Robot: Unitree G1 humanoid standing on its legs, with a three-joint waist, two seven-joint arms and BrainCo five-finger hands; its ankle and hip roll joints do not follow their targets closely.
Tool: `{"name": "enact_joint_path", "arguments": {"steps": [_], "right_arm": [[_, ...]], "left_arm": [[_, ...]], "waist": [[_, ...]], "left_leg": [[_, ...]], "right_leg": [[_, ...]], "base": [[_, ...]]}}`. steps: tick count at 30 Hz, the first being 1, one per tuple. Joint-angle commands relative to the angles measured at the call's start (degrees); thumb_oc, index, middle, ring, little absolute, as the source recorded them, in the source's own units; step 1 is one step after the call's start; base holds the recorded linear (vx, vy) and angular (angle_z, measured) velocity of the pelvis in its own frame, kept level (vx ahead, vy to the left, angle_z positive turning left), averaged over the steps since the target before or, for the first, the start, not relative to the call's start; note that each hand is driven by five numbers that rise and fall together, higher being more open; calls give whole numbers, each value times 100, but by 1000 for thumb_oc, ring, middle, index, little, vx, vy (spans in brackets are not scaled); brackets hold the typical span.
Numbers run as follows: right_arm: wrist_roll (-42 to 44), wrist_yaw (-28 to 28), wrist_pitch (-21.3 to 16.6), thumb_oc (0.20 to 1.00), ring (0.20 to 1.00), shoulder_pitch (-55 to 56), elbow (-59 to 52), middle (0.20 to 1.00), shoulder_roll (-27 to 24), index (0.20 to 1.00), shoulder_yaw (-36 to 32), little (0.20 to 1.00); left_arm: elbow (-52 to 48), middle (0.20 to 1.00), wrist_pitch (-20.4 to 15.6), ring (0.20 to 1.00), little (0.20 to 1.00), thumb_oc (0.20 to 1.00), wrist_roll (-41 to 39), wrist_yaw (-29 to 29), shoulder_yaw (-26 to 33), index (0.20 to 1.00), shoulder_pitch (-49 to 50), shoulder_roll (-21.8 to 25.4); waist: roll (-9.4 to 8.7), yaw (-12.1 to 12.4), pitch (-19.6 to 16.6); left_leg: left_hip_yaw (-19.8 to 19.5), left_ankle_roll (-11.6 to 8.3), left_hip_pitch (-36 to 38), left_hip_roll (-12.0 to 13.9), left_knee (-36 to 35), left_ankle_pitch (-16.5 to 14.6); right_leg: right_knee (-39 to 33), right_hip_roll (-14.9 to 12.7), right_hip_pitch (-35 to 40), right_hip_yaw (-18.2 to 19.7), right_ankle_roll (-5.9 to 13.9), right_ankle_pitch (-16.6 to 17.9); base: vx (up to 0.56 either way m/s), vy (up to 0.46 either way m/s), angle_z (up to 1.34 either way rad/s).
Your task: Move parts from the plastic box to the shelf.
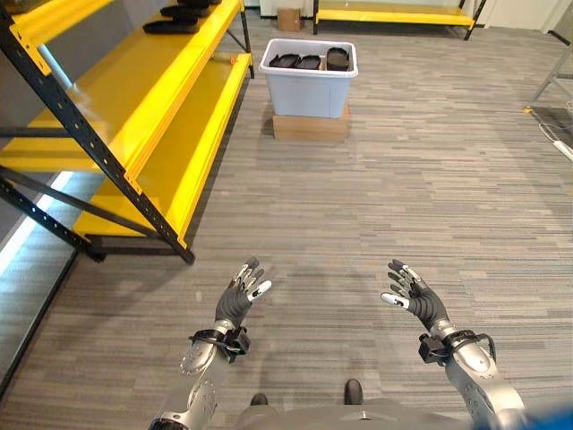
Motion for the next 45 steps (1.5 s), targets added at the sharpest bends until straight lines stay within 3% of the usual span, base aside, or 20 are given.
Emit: {"name": "enact_joint_path", "arguments": {"steps": [1, 3, 5, 6, 11, 13, 15, 17, 18, 21, 22, 23, 24, 26, 28, 31, 34, 38, 41, 45], "right_arm": [[63, -94, -439, 1000, 1000, -139, -316, 1000, -309, 1000, -123, 1000], [52, -147, -475, 1000, 1000, -212, -306, 1000, -340, 1000, -136, 1000], [-4, -176, -505, 1000, 1000, -217, -221, 1000, -349, 1000, -128, 1000], [-60, -314, -553, 1000, 1000, -241, -131, 1000, -306, 1000, -156, 1000], [-39, -253, -528, 1000, 1000, -425, -20, 1000, -117, 1000, -4, 1000], [-13, -259, -497, 1000, 1000, -550, 18, 1000, -32, 1000, 41, 1000], [-55, -255, -439, 1000, 1000, -672, 27, 1000, 68, 1000, 103, 1000], [-67, -259, -426, 1000, 1000, -703, 60, 1000, 91, 1000, 94, 1000], [-74, -273, -380, 1000, 1000, -730, 59, 1000, 163, 1000, 102, 1000], [-72, -274, -379, 1000, 1000, -740, 73, 1000, 173, 1000, 120, 1000], [-72, -248, -352, 1000, 1000, -763, 84, 1000, 242, 1000, 181, 1000], [-59, -252, -347, 1000, 1000, -762, 73, 1000, 243, 1000, 194, 1000], [-37, -246, -354, 1000, 1000, -777, 43, 1000, 235, 1000, 190, 1000], [-15, -264, -362, 1000, 1000, -800, 13, 1000, 228, 1000, 197, 1000], [-6, -282, -362, 1000, 1000, -835, 83, 1000, 229, 1000, 197, 1000], [-81, -299, -341, 1000, 1000, -839, 36, 1000, 206, 1000, 174, 1000], [-153, -294, -305, 1000, 1000, -854, -18, 1000, 205, 1000, 180, 1000], [-105, -293, -313, 1000, 1000, -733, -46, 1000, 216, 1000, 105, 1000], [-48, -205, -330, 1000, 1000, -642, -110, 1000, 82, 1000, 78, 1000], [2, -241, -395, 1000, 1000, -613, -94, 1000, -54, 1000, 55, 1000]], "left_arm": [[-23, 1000, -192, 1000, 1000, 1000, -143, -20, -163, 1000, 3, -150], [19, 1000, -197, 1000, 1000, 1000, -120, -13, -194, 1000, -47, -140], [123, 1000, -232, 1000, 1000, 1000, -87, 1, -251, 1000, -75, -203], [174, 1000, -299, 1000, 1000, 1000, -29, 58, -227, 1000, -107, -234], [181, 1000, -374, 1000, 1000, 1000, -104, 147, -169, 1000, -169, -264], [128, 1000, -406, 1000, 1000, 1000, -78, 214, -134, 1000, -209, -204], [47, 1000, -439, 1000, 1000, 1000, -54, 291, -97, 1000, -265, -115], [48, 1000, -433, 1000, 1000, 1000, -35, 304, -92, 1000, -280, -94], [9, 1000, -434, 1000, 1000, 1000, 28, 371, -59, 1000, -306, -22], [-32, 1000, -437, 1000, 1000, 1000, 38, 396, -52, 1000, -334, -2], [39, 1000, -431, 1000, 1000, 1000, 103, 432, -57, 1000, -422, -9], [53, 1000, -431, 1000, 1000, 1000, 109, 444, -64, 1000, -446, -25], [78, 1000, -432, 1000, 1000, 1000, 118, 447, -78, 1000, -498, -47], [103, 1000, -446, 1000, 1000, 1000, 92, 459, -100, 1000, -546, -95], [189, 1000, -459, 1000, 1000, 1000, 80, 401, -103, 1000, -541, -203], [209, 1000, -454, 1000, 1000, 1000, 129, 367, -49, 1000, -499, -239], [183, 1000, -440, 1000, 1000, 1000, 164, 367, -1, 1000, -434, -276], [211, 1000, -441, 1000, 1000, 1000, 138, 388, -86, 1000, -494, -414], [123, 1000, -430, 1000, 1000, 1000, 49, 373, -136, 1000, -431, -378], [21, 1000, -433, 1000, 1000, 1000, -109, 367, -138, 1000, -408, -369]], "waist": [[129, 2, -232], [164, 102, -253], [215, 176, -260], [243, 301, -282], [193, 378, -551], [29, 471, -647], [-147, 476, -767], [-172, 486, -789], [-98, 440, -766], [6, 393, -711], [246, 169, -510], [284, 101, -464], [355, 2, -378], [380, -93, -325], [303, -288, -232], [237, -387, -222], [206, -418, -264], [221, -549, -510], [437, -670, -644], [357, -499, -479]], "left_leg": [[-215, 445, -621, -467, -19, 1166], [-44, 421, -891, -568, -909, 1052], [126, 351, -874, -369, -1879, 1448], [-107, 350, -1043, -541, -2520, 1554], [-62, 446, -945, -636, -2416, 1604], [-3, 617, -1039, -802, -2078, 1313], [173, 879, -1007, -1155, -1582, 777], [204, 960, -961, -1240, -1526, 645], [218, 1141, -638, -1408, -1538, 436], [178, 1203, -468, -1422, -1591, 407], [-26, 1358, 174, -1482, -1864, 241], [-72, 1374, 331, -1494, -1902, 211], [-119, 1367, 570, -1481, -1981, 148], [-185, 1331, 879, -1517, -2080, 4], [-390, 1254, 1455, -1641, -2295, -244], [-483, 1134, 1865, -1628, -2446, -452], [-532, 1066, 2217, -1572, -2554, -600], [-626, 891, 2520, -1318, -2406, -819], [-739, 600, 2588, -844, -1768, -383], [-546, 290, 1585, -876, 576, 850]], "right_leg": [[-588, -436, 901, 528, 713, 388], [-770, -395, 1031, 573, 803, 337], [-865, -331, 1183, 609, 860, 278], [-954, -294, 1349, 748, 912, 169], [-966, -517, 1753, 916, 1067, -179], [-668, -808, 1693, 989, 1265, 67], [88, -1061, 1419, 1160, 1496, 1144], [364, -1091, 1351, 1213, 1577, 1487], [1254, -1118, 1035, 1267, 1638, 2264], [1667, -1046, 800, 1282, 1616, 2449], [2442, -616, 17, 1331, 1443, 2013], [2468, -510, -237, 1280, 1410, 1847], [2316, -479, -595, 1045, 1278, 1339], [1615, -620, -840, 726, 1192, 1098], [16, -639, -1008, 636, 1299, 1359], [-1185, -801, -1057, 436, 1511, 1951], [-1430, -835, -1113, 267, 1616, 2237], [-1322, -808, -869, 173, 1498, 2309], [-550, -415, -928, 104, 1159, 1616], [-735, -228, -357, 166, 861, 1340]], "base": [[177, -148, 3], [271, 30, 25], [338, 84, -2], [278, 56, -18], [382, 159, -61], [377, 215, -80], [502, 300, -15], [317, 227, 4], [211, 183, 11], [272, 221, 15], [443, 257, 15], [587, 305, -2], [343, 112, 20], [418, 30, 33], [527, -74, 40], [366, -81, 46], [334, -76, 37], [338, -122, 46], [591, -255, 20], [255, -166, -3]]}}
